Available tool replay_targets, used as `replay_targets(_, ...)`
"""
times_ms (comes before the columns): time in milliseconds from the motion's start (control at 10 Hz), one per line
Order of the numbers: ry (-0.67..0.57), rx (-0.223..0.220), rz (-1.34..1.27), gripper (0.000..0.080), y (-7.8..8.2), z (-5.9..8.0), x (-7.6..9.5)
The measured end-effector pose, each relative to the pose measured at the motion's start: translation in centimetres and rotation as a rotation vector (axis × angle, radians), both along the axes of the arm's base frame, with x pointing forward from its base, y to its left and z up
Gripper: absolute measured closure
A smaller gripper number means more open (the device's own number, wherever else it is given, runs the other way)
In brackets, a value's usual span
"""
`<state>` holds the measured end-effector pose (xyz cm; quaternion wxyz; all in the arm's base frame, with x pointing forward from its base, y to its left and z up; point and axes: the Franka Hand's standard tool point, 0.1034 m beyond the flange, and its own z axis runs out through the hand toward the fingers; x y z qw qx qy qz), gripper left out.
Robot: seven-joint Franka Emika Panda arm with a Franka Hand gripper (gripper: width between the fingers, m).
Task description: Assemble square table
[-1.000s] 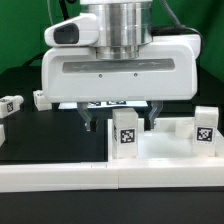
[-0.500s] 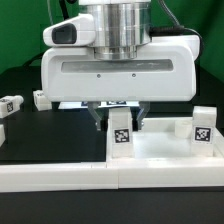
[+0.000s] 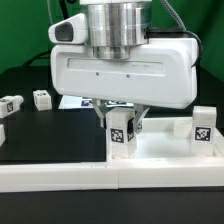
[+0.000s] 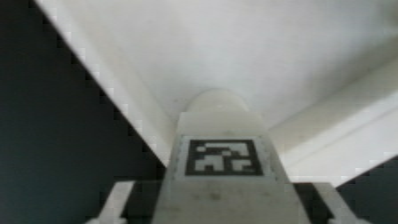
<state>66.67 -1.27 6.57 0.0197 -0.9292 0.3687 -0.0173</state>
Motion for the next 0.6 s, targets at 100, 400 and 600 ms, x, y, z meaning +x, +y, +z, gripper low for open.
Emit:
replay_targets(100, 0.005, 0.006, -0.125, 0.0514, 0.25, -0.04, -0.03)
replay_targets(400, 0.016, 0.046, -0.597, 0.0512, 0.77, 0.00, 0.05)
replay_targets(600, 0.008, 0.082, -0.903, 0.0512, 0.71, 0.03, 0.18)
